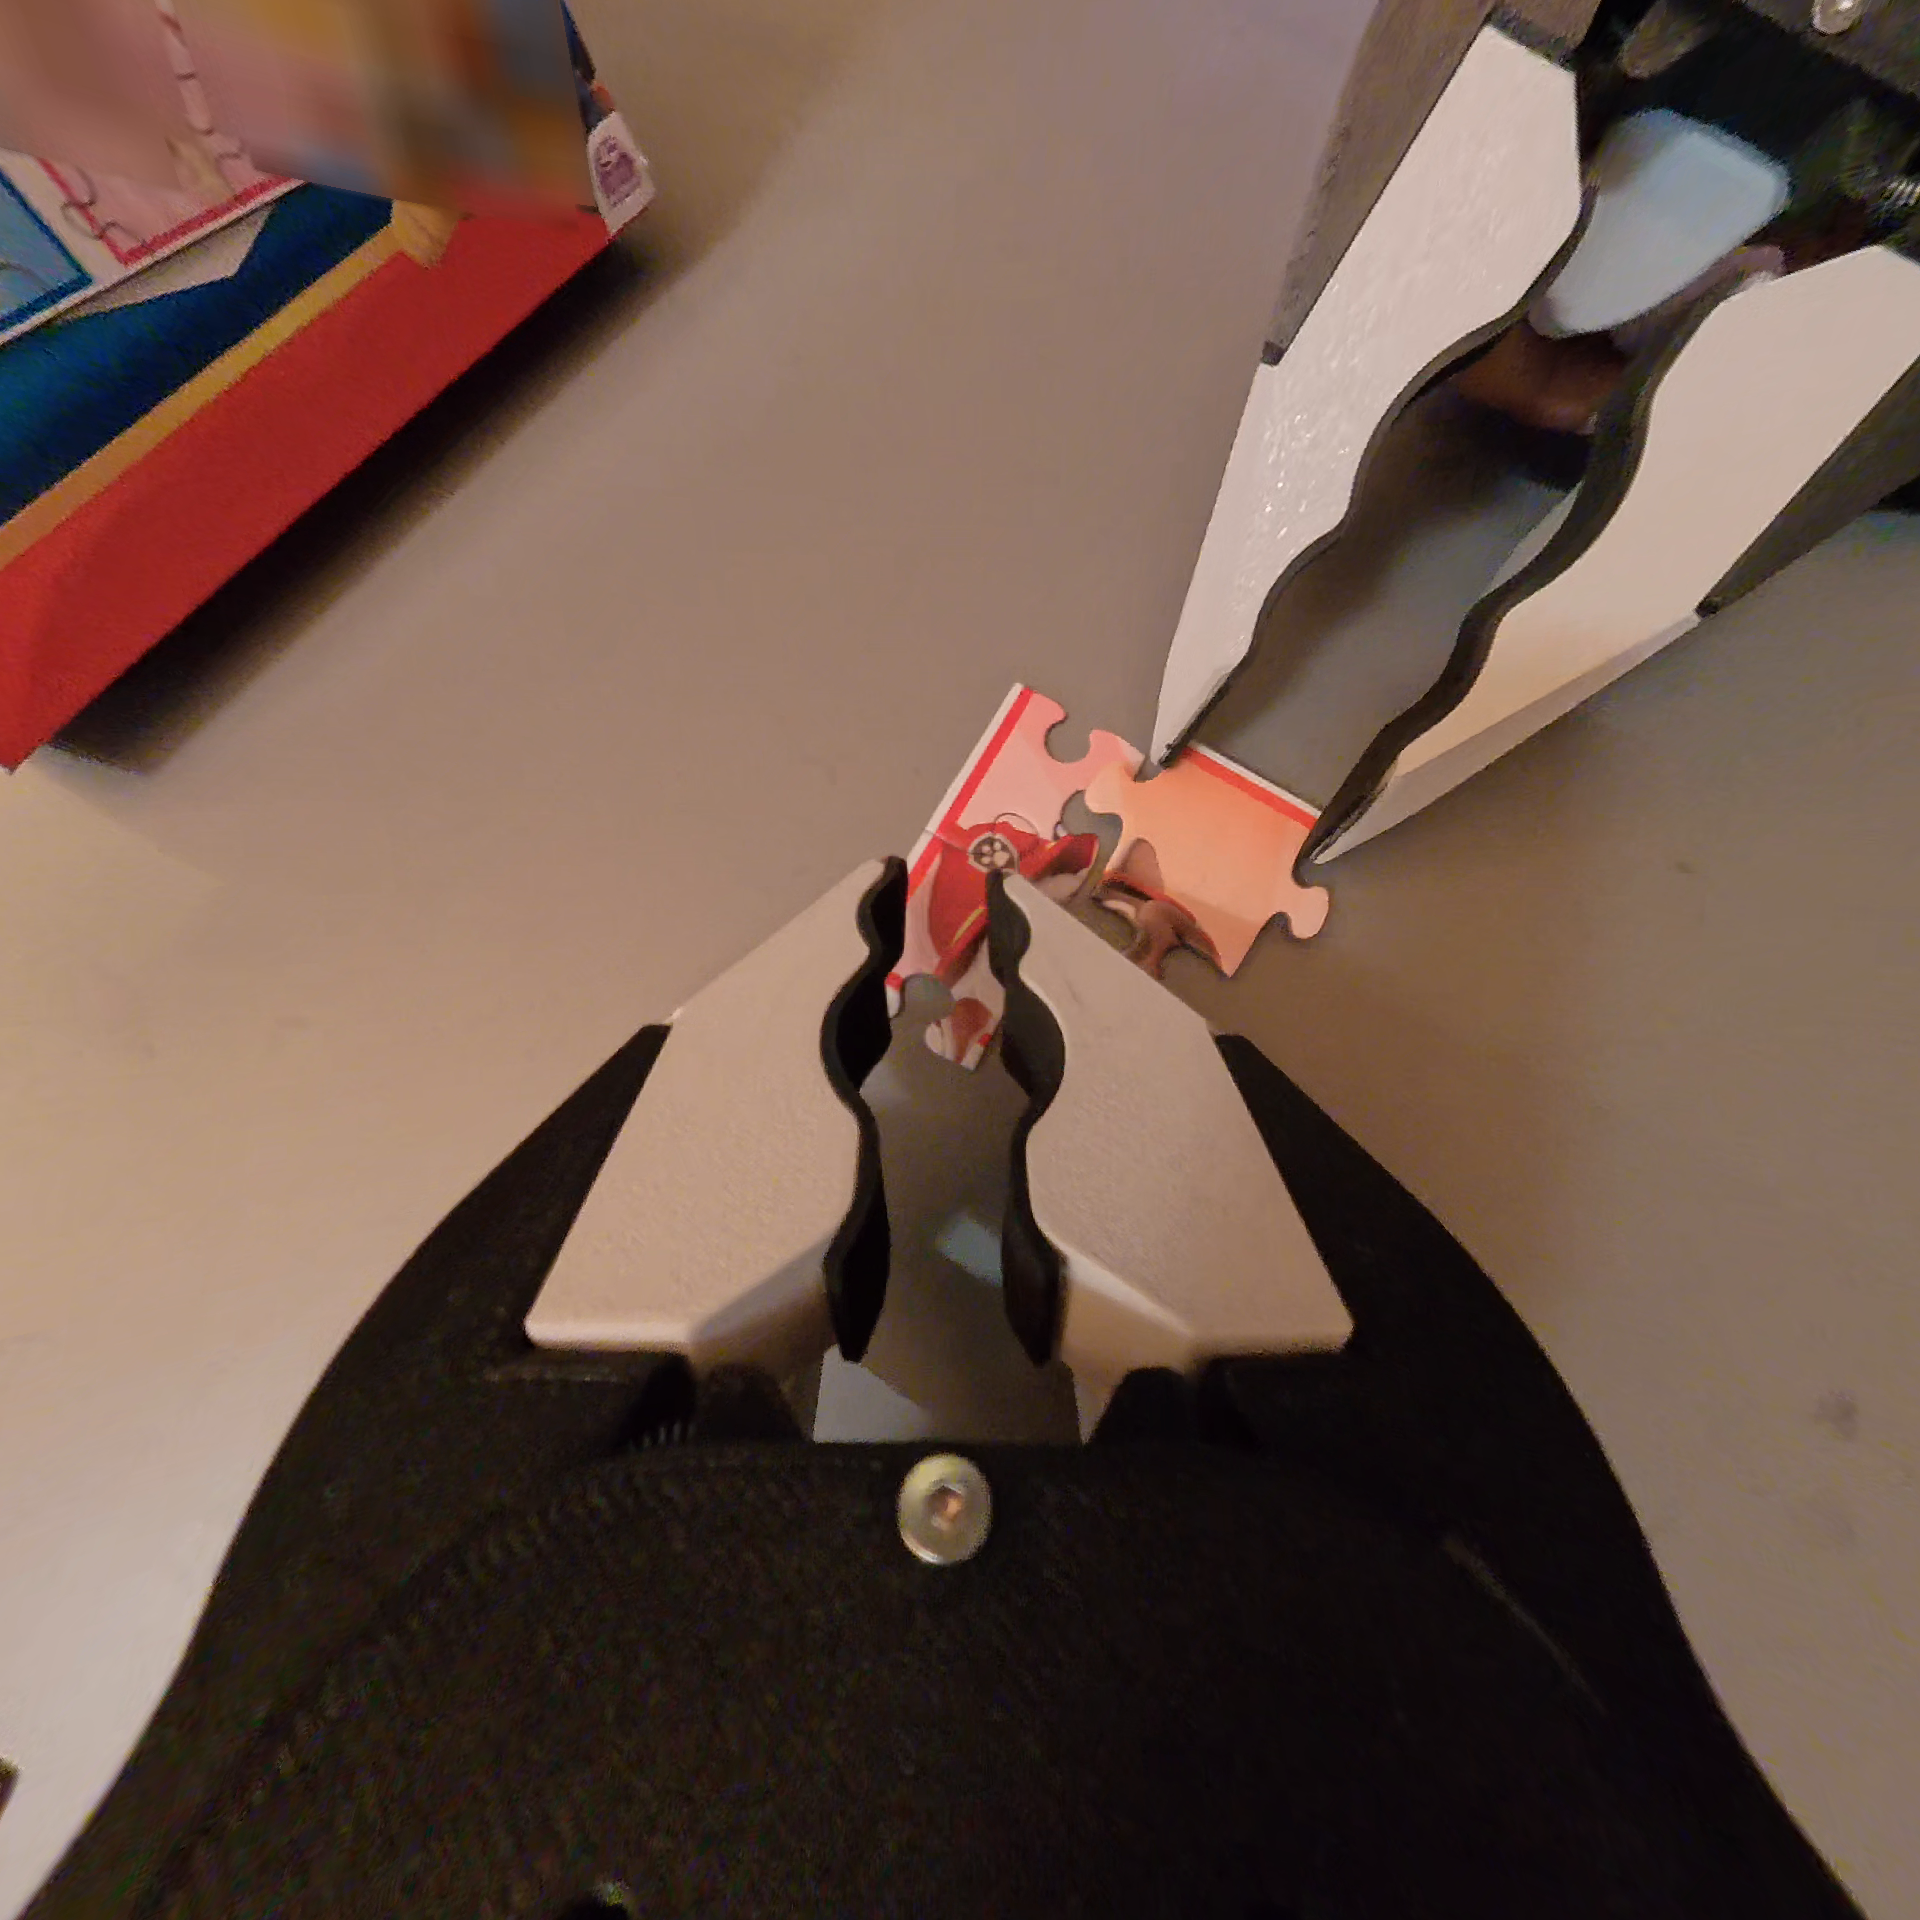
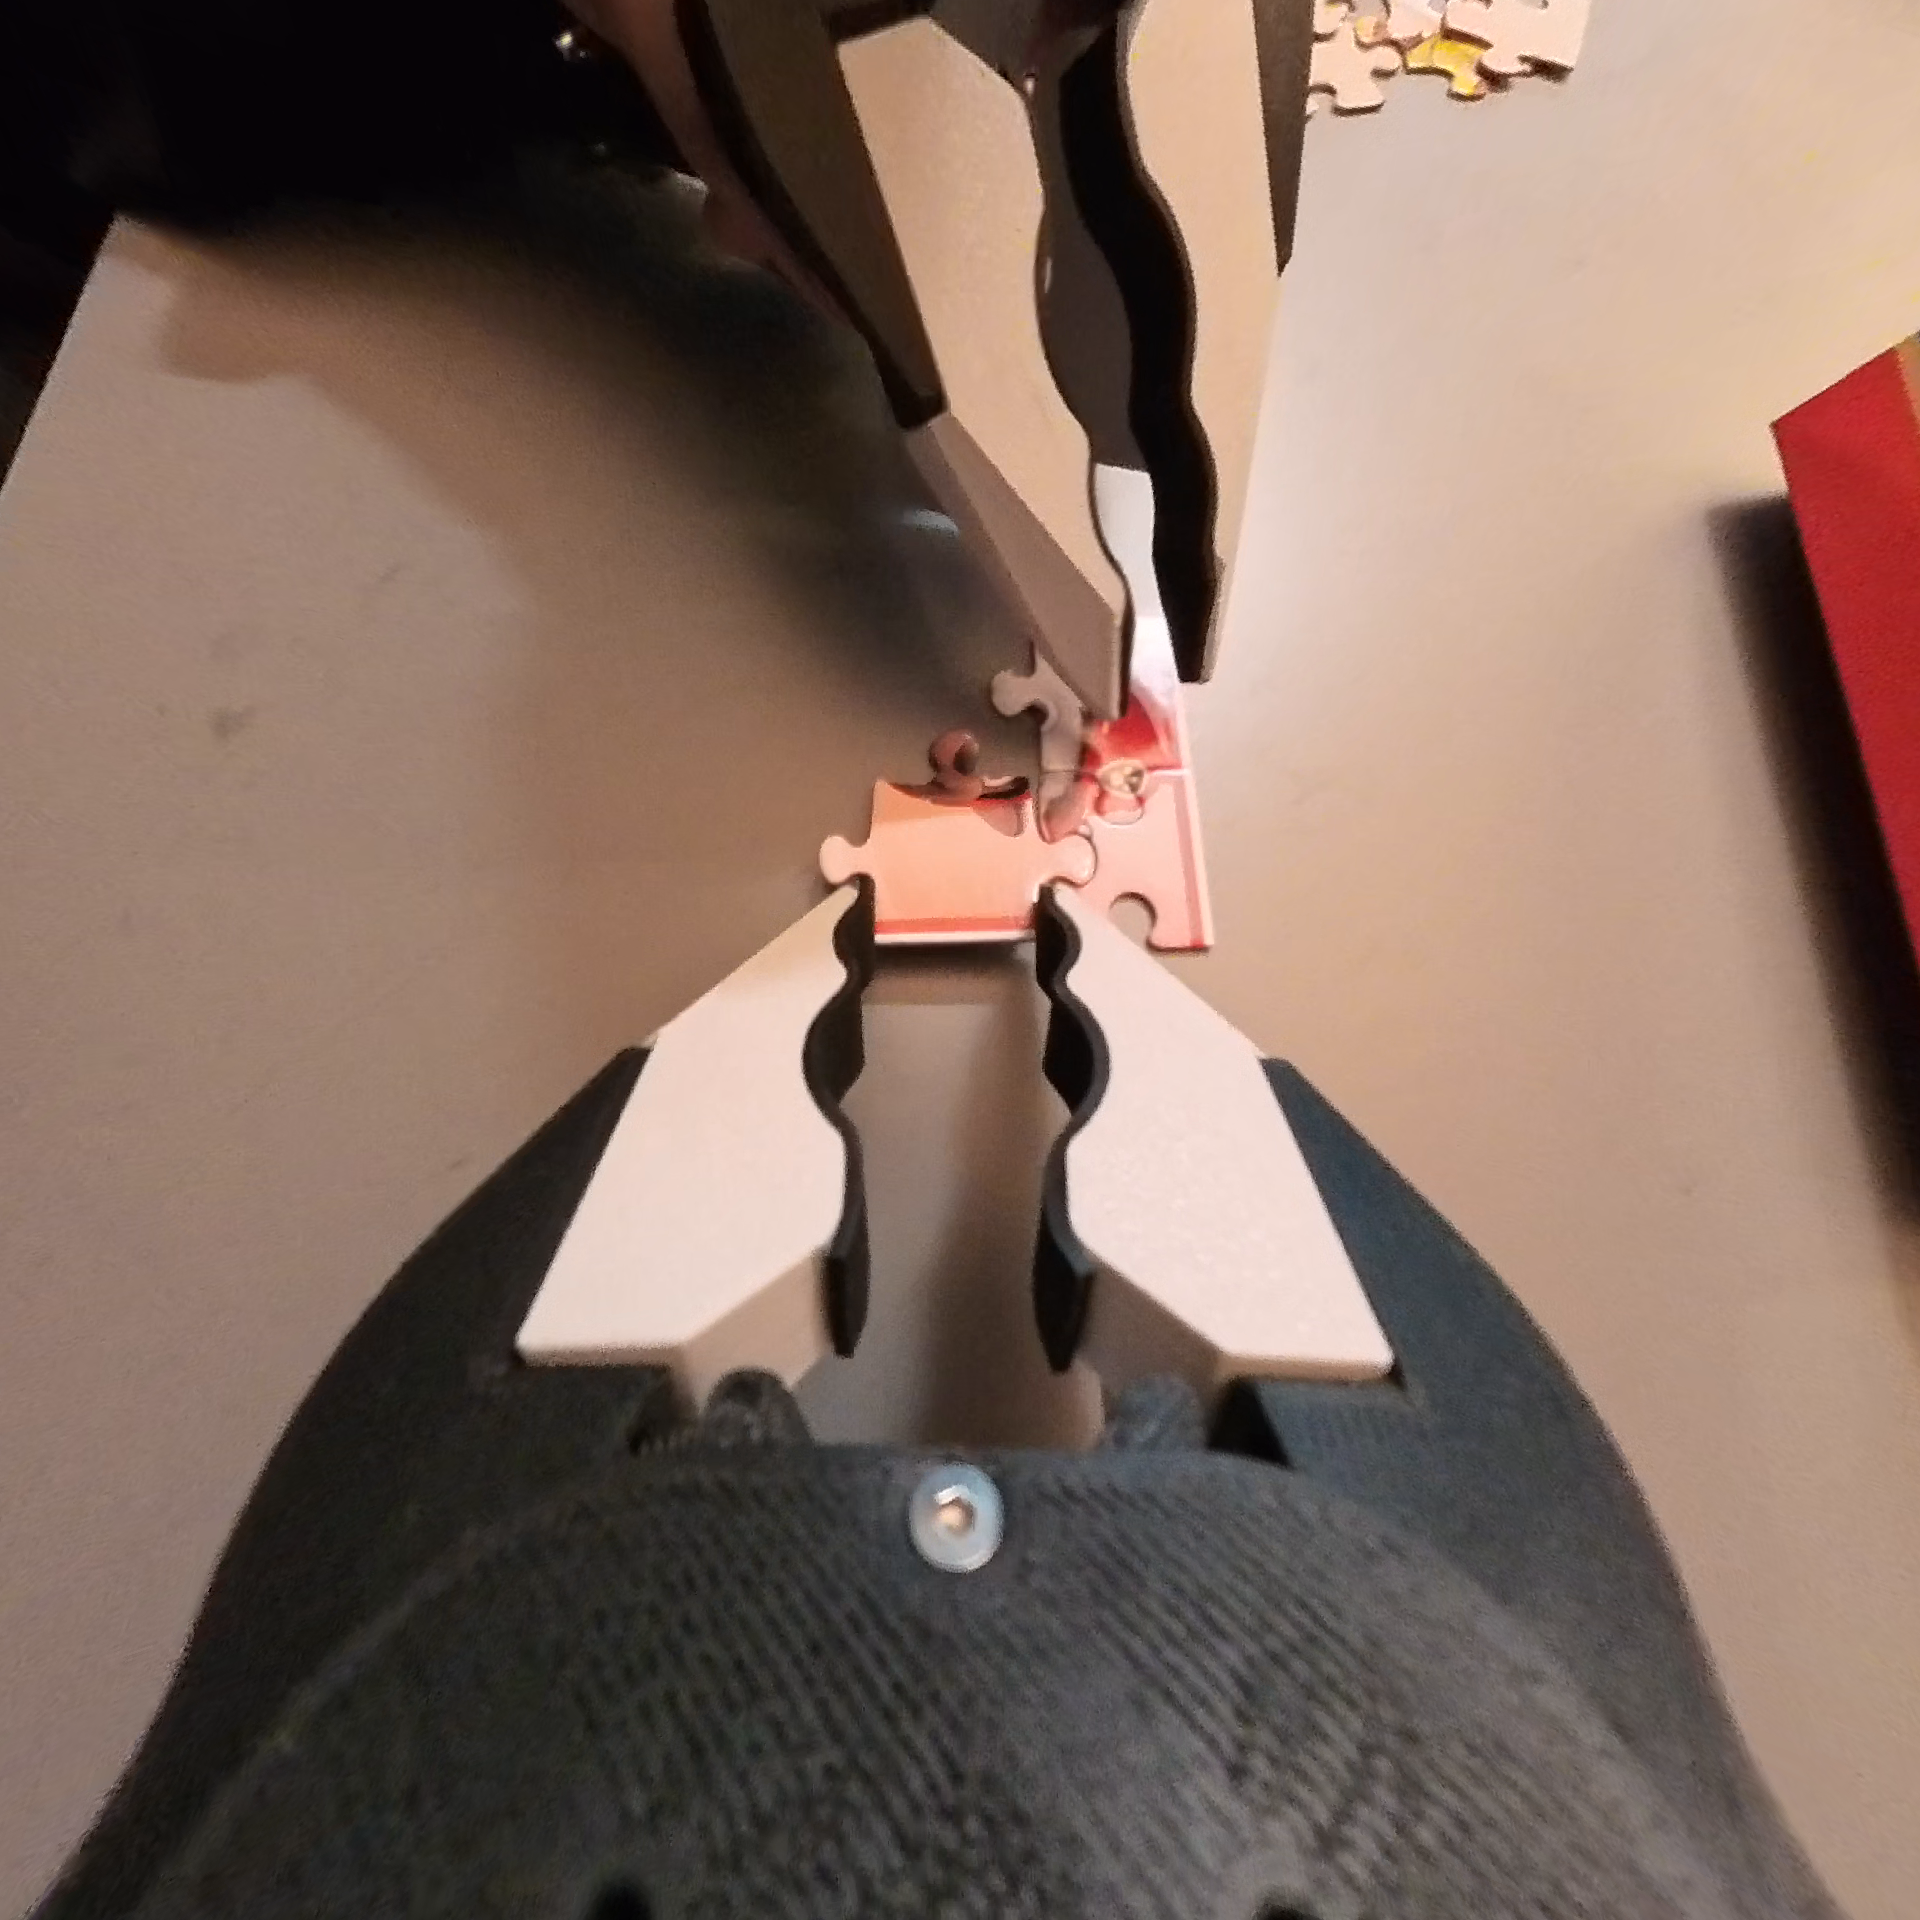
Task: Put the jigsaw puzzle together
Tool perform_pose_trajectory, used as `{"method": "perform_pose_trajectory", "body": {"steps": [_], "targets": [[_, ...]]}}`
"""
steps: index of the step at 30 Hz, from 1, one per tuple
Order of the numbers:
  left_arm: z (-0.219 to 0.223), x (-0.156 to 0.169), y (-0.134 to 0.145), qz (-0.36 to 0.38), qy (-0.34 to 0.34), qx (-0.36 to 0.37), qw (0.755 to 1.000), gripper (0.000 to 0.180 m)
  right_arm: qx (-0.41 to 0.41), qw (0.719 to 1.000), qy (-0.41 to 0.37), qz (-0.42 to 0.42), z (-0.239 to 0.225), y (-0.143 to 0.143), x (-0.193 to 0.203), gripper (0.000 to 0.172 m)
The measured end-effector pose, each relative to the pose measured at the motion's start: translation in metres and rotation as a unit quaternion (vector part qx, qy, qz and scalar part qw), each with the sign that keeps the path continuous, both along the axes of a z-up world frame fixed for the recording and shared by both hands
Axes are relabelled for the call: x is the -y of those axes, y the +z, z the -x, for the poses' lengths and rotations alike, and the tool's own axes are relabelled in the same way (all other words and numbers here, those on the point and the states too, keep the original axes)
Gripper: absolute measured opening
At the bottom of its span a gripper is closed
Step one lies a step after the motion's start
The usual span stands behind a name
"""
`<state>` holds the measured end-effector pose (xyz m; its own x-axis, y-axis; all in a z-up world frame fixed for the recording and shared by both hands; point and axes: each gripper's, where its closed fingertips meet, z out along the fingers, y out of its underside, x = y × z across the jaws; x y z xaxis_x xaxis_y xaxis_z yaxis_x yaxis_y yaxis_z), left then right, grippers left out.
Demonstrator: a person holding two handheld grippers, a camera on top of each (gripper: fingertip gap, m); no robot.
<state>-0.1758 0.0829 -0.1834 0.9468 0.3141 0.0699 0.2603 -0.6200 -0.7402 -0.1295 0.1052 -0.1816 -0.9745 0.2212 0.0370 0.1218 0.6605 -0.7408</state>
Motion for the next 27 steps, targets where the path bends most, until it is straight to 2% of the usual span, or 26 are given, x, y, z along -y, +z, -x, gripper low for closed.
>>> {"method": "perform_pose_trajectory", "body": {"steps": [7,24,27], "targets": [[0.0005,0.0023,-0.0083,0.025,0.002,-0.007,1.000,0.011,0.017,1.000,0.000,0.007,0.0024,-0.0074,-0.0016,0.029],[-0.0002,0.0016,-0.0077,0.019,0.005,0.003,1.000,0.009,0.015,1.000,-0.001,0.003,0.0025,-0.0074,0.0000,0.031],[0.0031,0.0011,0.0001,0.001,0.013,-0.001,1.000,0.008,0.015,1.000,-0.001,0.003,0.0025,-0.0074,-0.0001,0.032]]}}
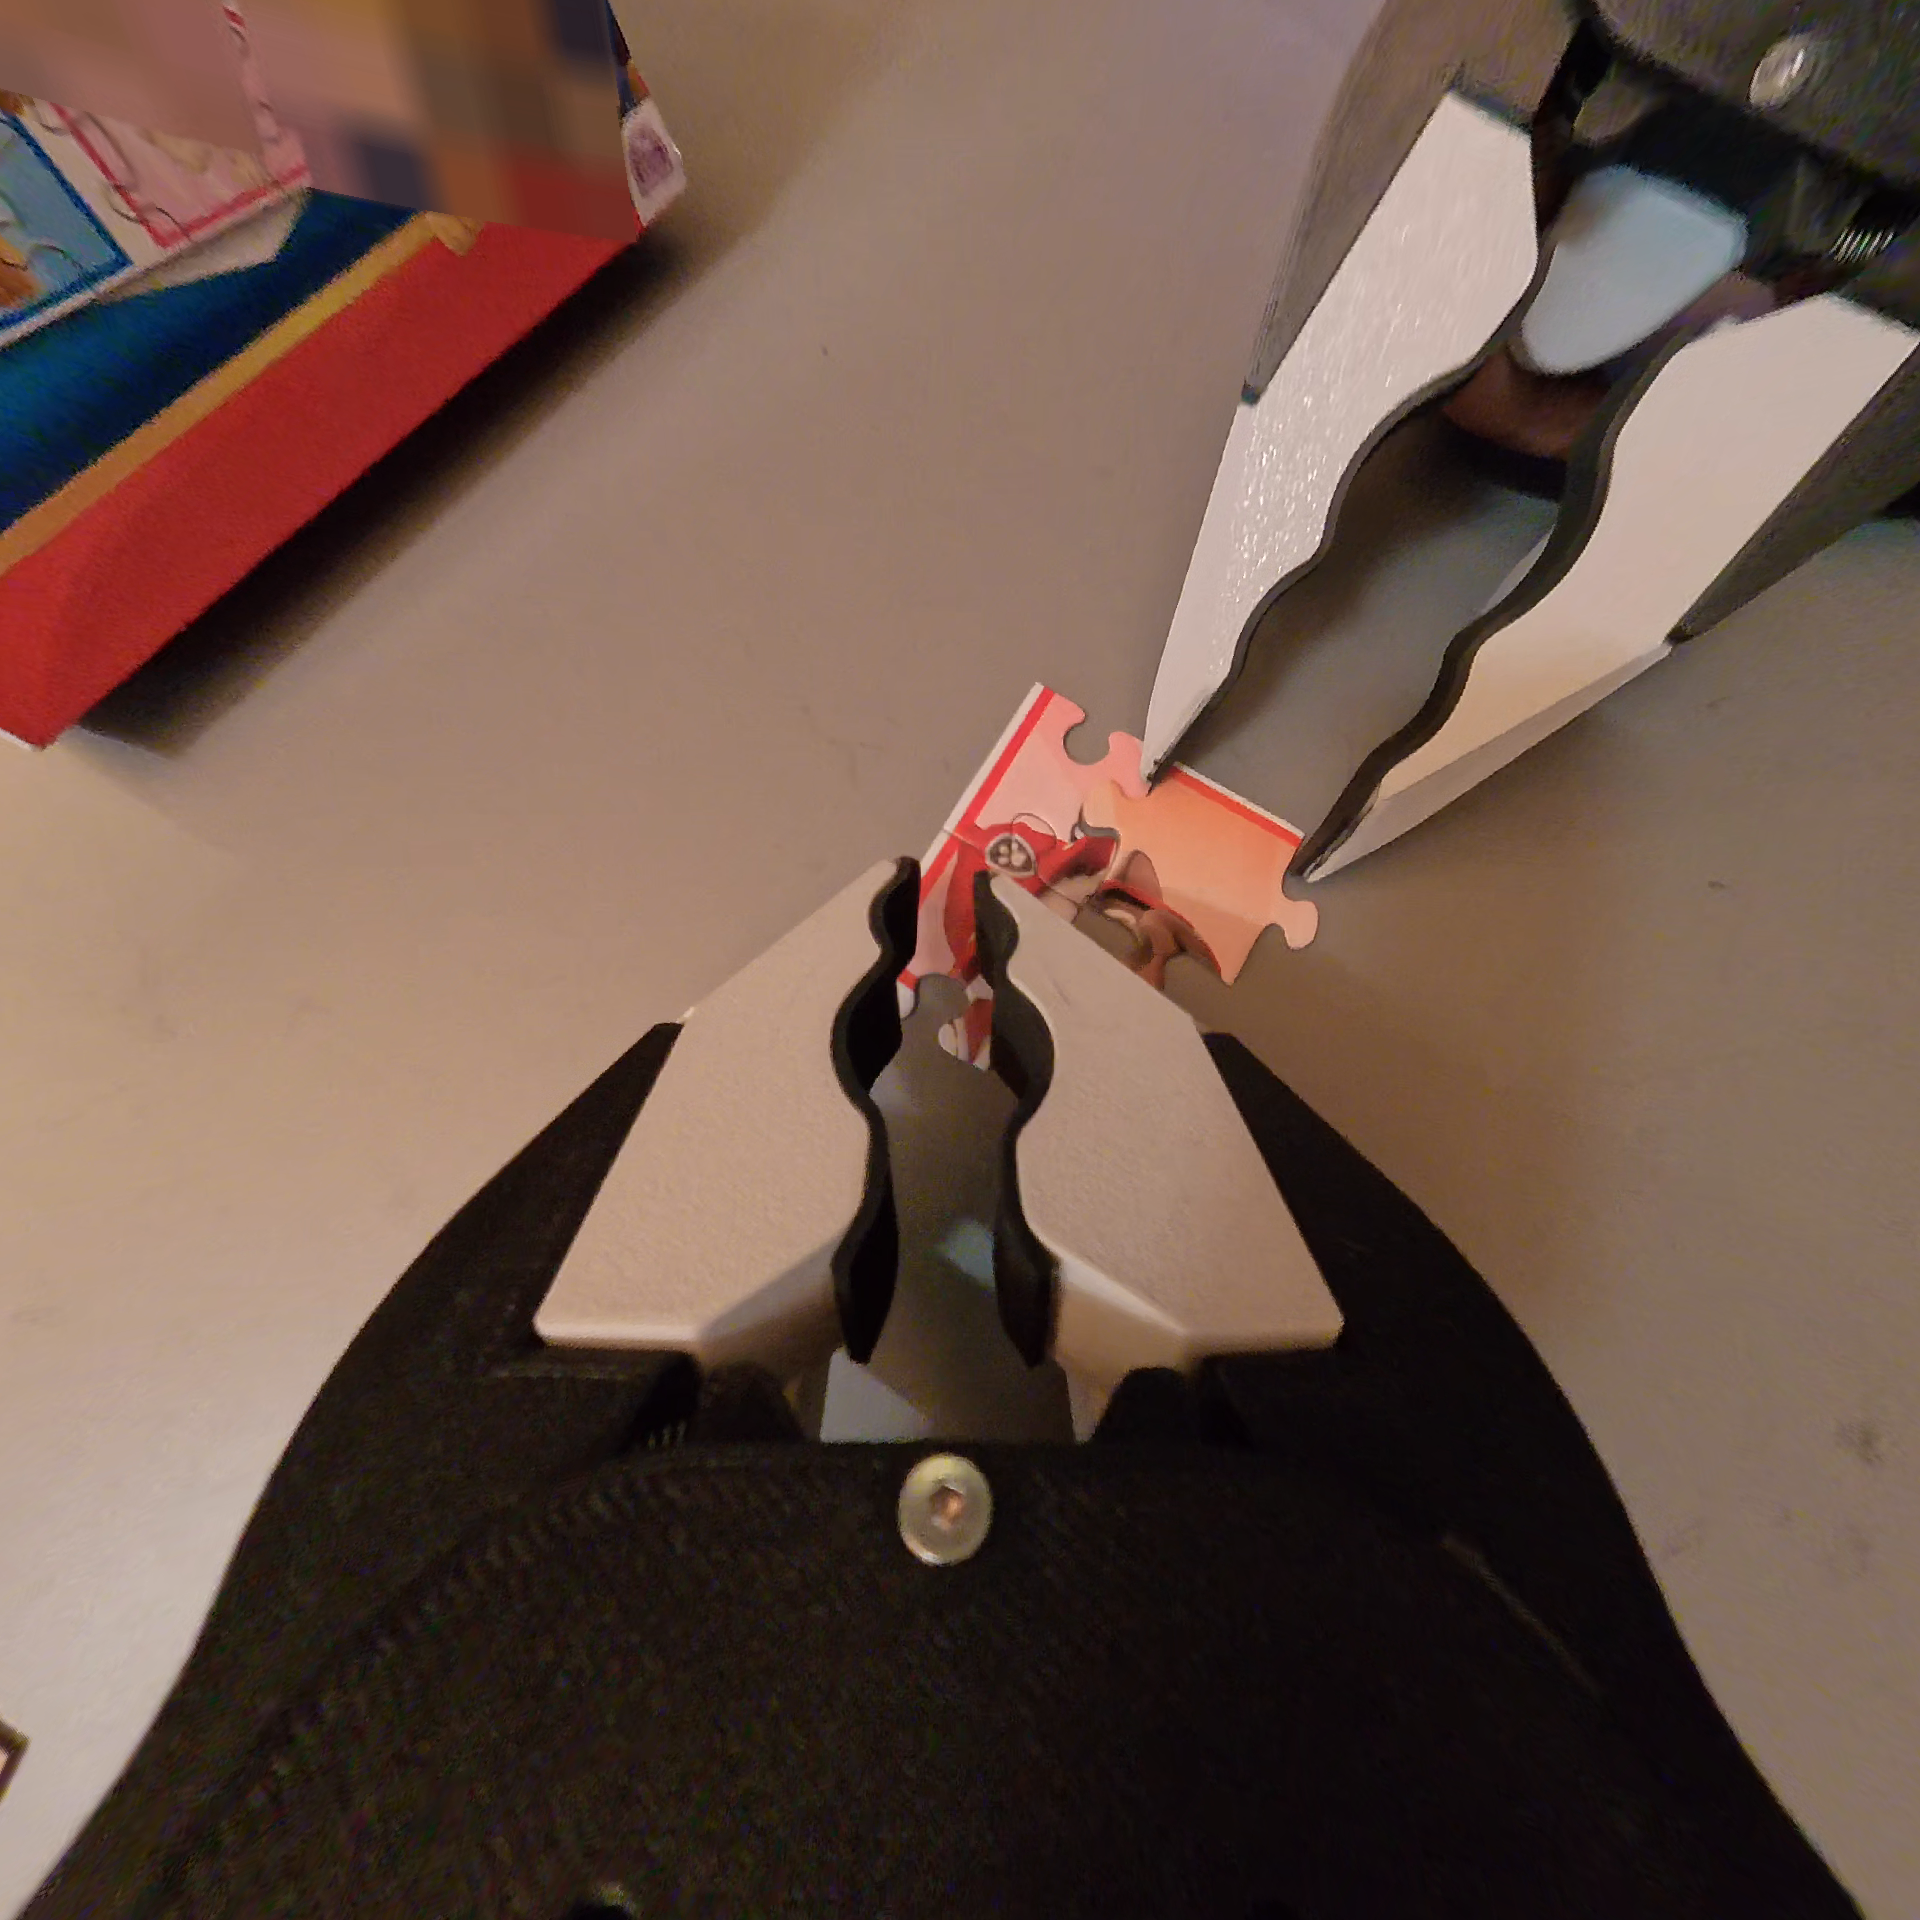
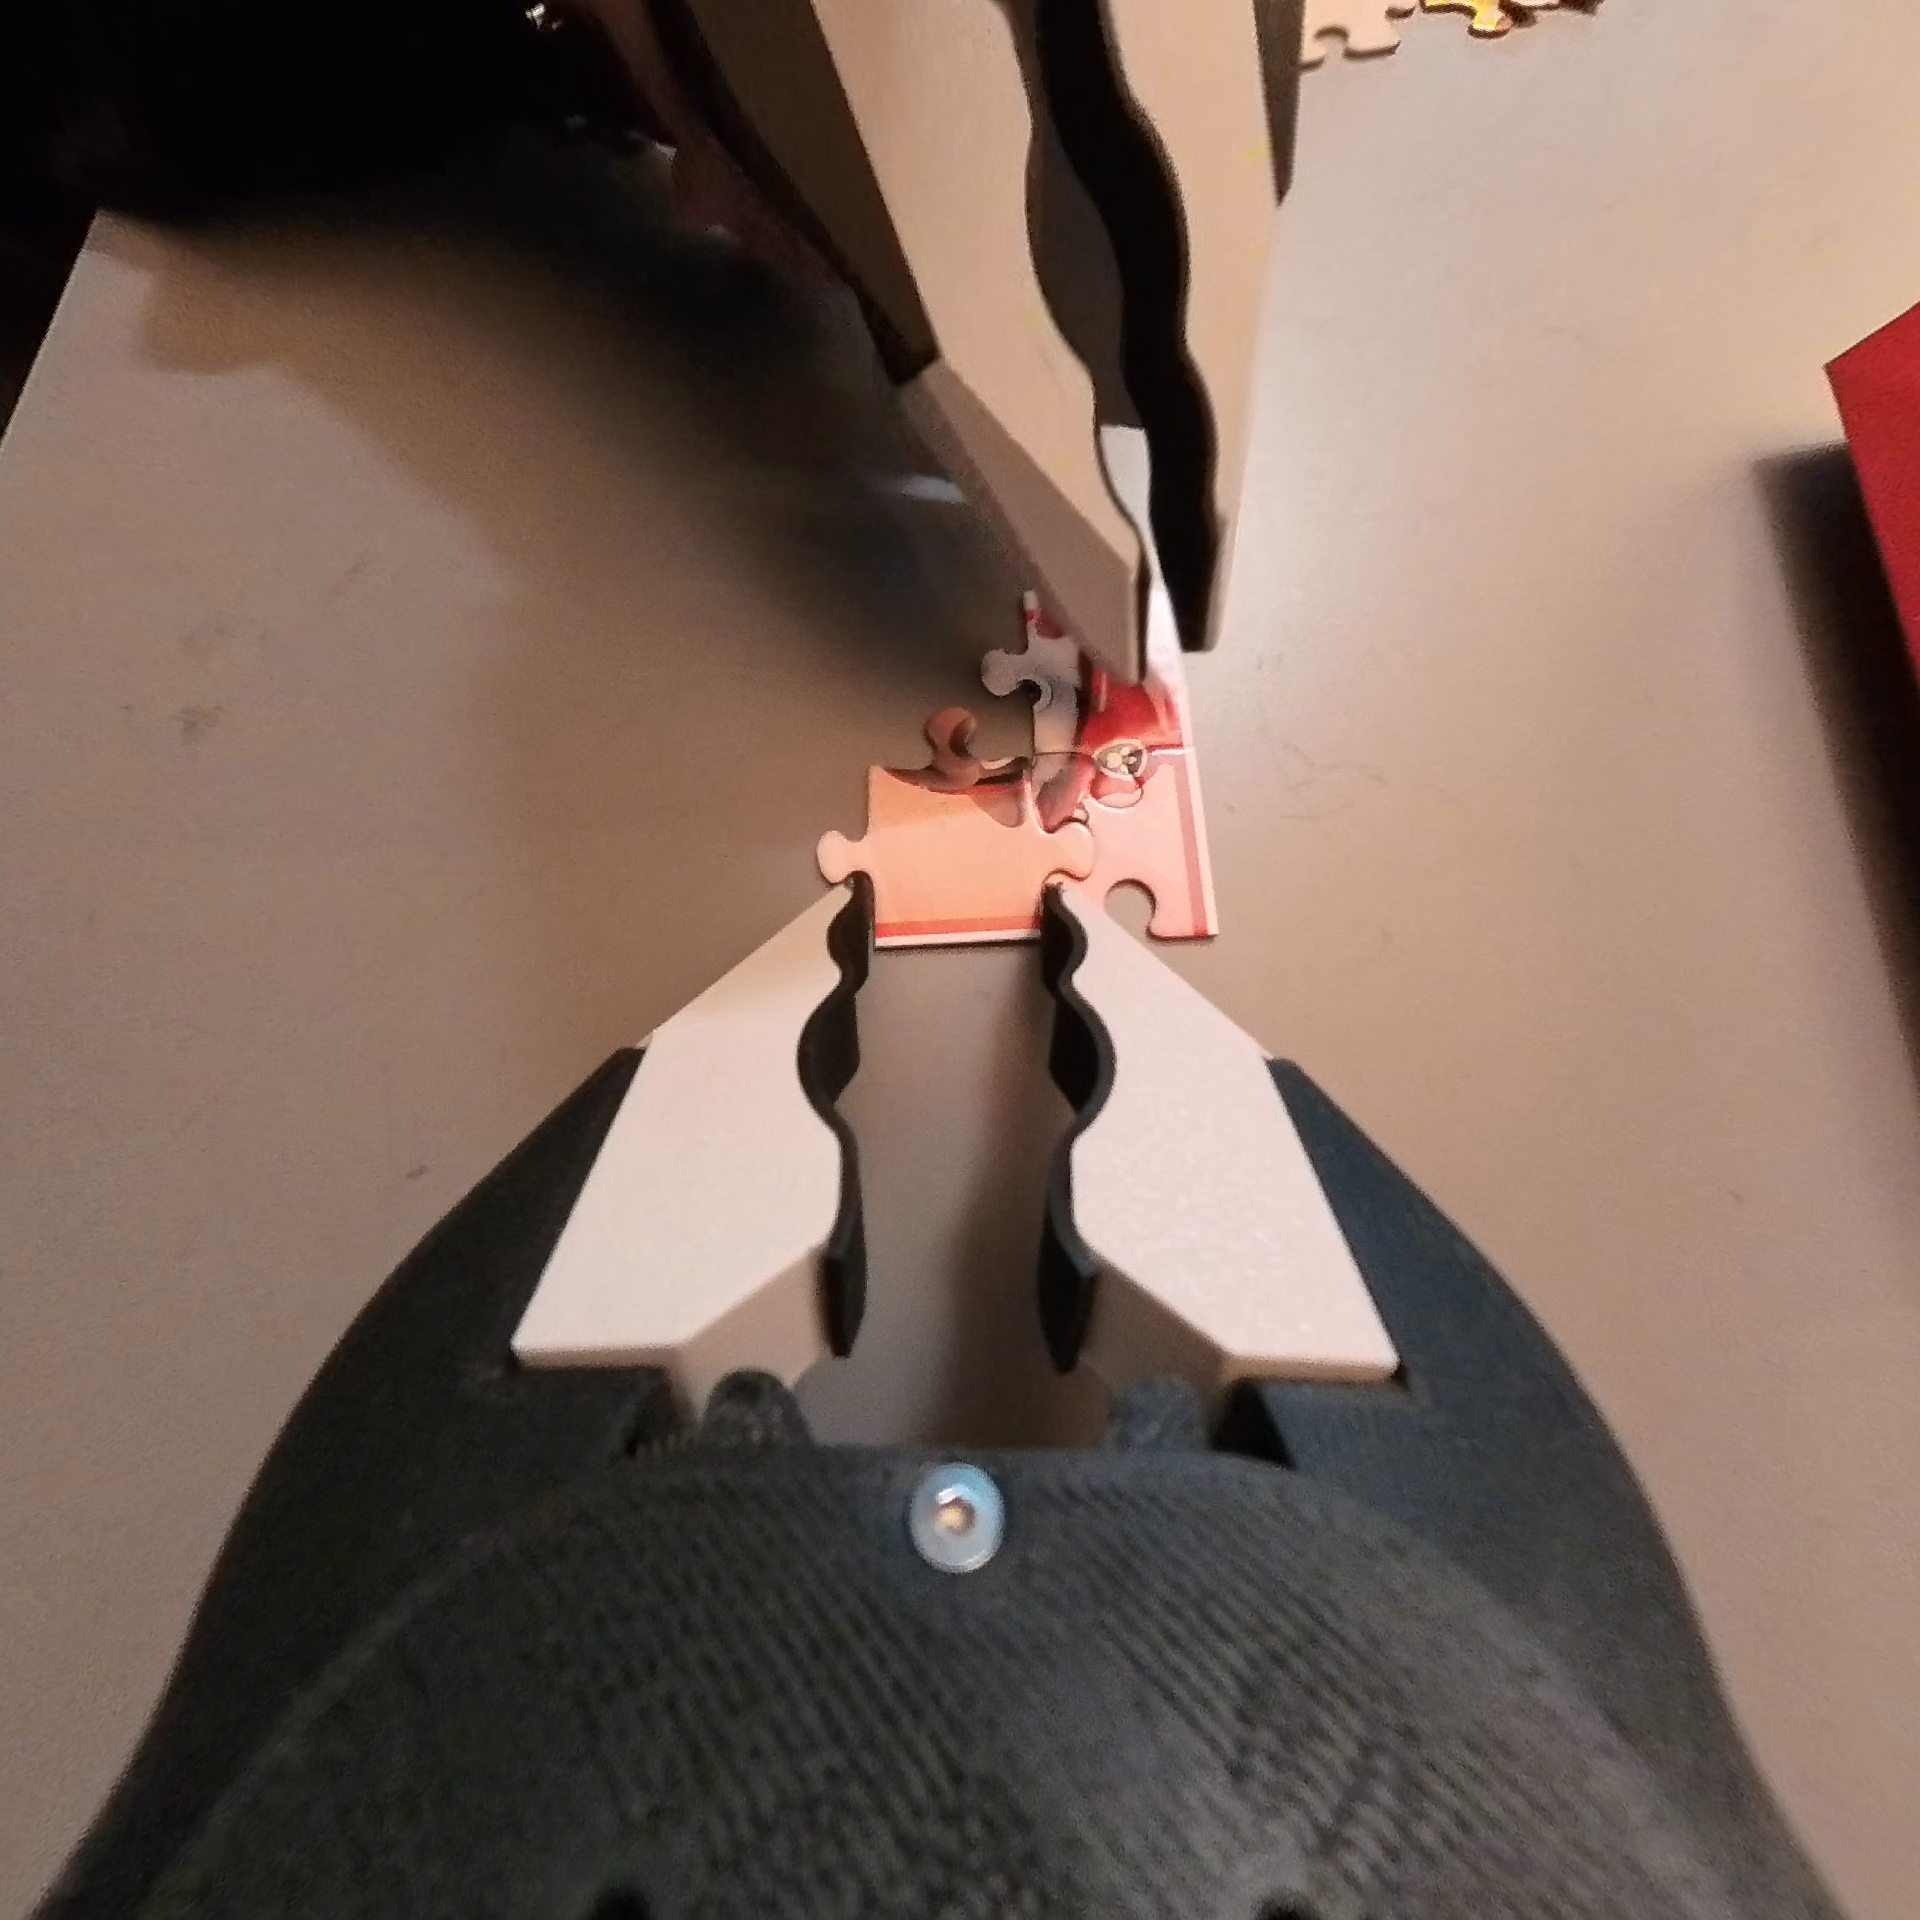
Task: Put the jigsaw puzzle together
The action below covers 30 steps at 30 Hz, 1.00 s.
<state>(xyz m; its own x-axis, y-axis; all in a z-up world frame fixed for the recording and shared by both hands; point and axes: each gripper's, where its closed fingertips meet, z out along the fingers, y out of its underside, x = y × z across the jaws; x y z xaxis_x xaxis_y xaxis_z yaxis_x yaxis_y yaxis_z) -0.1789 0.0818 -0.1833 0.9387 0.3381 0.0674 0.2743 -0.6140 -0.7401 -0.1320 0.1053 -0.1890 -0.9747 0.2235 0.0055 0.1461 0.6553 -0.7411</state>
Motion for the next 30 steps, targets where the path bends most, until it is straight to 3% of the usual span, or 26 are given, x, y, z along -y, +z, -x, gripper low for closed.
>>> {"method": "perform_pose_trajectory", "body": {"steps": [4,22,30], "targets": [[0.005,0.001,0.008,-0.030,0.018,0.020,0.999,0.006,-0.001,1.000,0.000,-0.001,0.000,0.000,0.000,0.032],[0.008,0.003,0.005,-0.021,0.029,0.021,0.999,0.006,-0.006,1.000,-0.002,0.003,-0.001,0.003,0.001,0.033],[0.006,0.003,0.006,-0.023,0.027,0.019,0.999,0.006,-0.007,0.999,-0.007,0.041,-0.004,0.016,0.005,0.033]]}}
